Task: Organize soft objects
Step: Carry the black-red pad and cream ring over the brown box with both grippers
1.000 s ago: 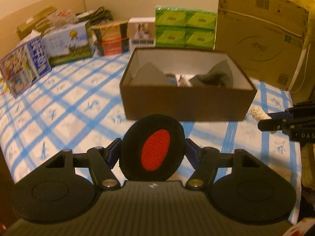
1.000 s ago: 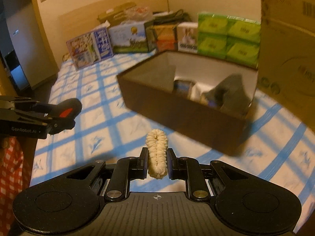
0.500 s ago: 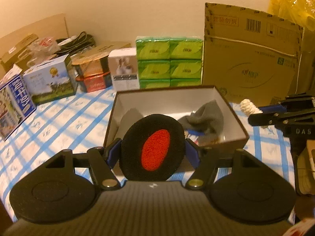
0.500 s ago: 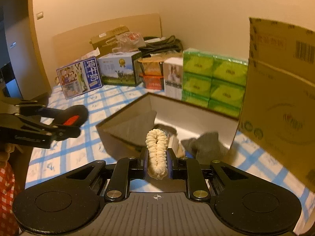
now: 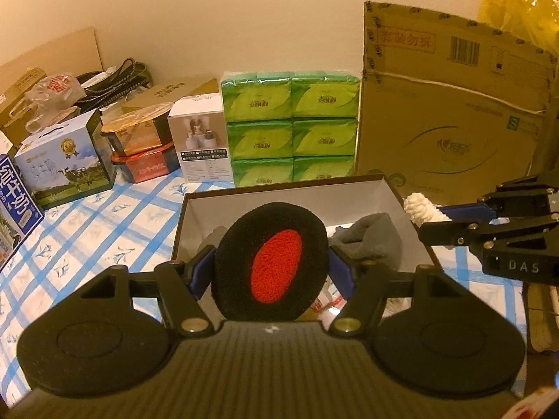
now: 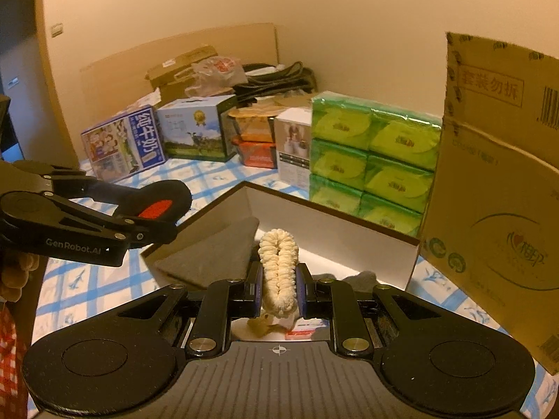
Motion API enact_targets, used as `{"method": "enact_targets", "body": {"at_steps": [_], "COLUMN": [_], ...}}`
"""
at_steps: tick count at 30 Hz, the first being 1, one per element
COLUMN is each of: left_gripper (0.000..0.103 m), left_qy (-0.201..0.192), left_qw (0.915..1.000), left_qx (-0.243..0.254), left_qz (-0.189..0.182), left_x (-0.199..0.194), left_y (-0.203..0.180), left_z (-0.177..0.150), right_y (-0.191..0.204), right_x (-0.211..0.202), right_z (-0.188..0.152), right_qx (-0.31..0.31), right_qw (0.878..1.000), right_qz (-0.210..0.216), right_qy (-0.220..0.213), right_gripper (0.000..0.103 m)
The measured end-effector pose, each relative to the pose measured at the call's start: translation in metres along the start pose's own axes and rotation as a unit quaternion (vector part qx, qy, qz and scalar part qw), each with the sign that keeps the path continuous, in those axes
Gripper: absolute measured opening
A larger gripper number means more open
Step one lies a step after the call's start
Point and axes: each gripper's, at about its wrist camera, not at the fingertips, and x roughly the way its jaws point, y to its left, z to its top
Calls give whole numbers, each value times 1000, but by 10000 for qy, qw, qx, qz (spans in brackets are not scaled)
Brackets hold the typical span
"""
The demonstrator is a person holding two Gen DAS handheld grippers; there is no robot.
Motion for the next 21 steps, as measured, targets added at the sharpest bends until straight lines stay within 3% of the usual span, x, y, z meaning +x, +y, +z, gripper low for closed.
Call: {"method": "enact_targets", "body": {"at_steps": [14,21], "left_gripper": [67,67], "left_qy": [725,880], "left_qw": [9974,9960], "left_qx": [34,21], "left_qz": [19,141], "left_x": [72,96], "left_y": [-6,-5], "left_z": [-6,-4], "right_y": [-20,-28], "right_x": [62,81], "right_z": [-5,-8], "right_qx": [251,415], "right_qw": [9973,9952], "right_qz": [-166,-292], "right_qy": [667,838], "right_gripper": [19,19]}}
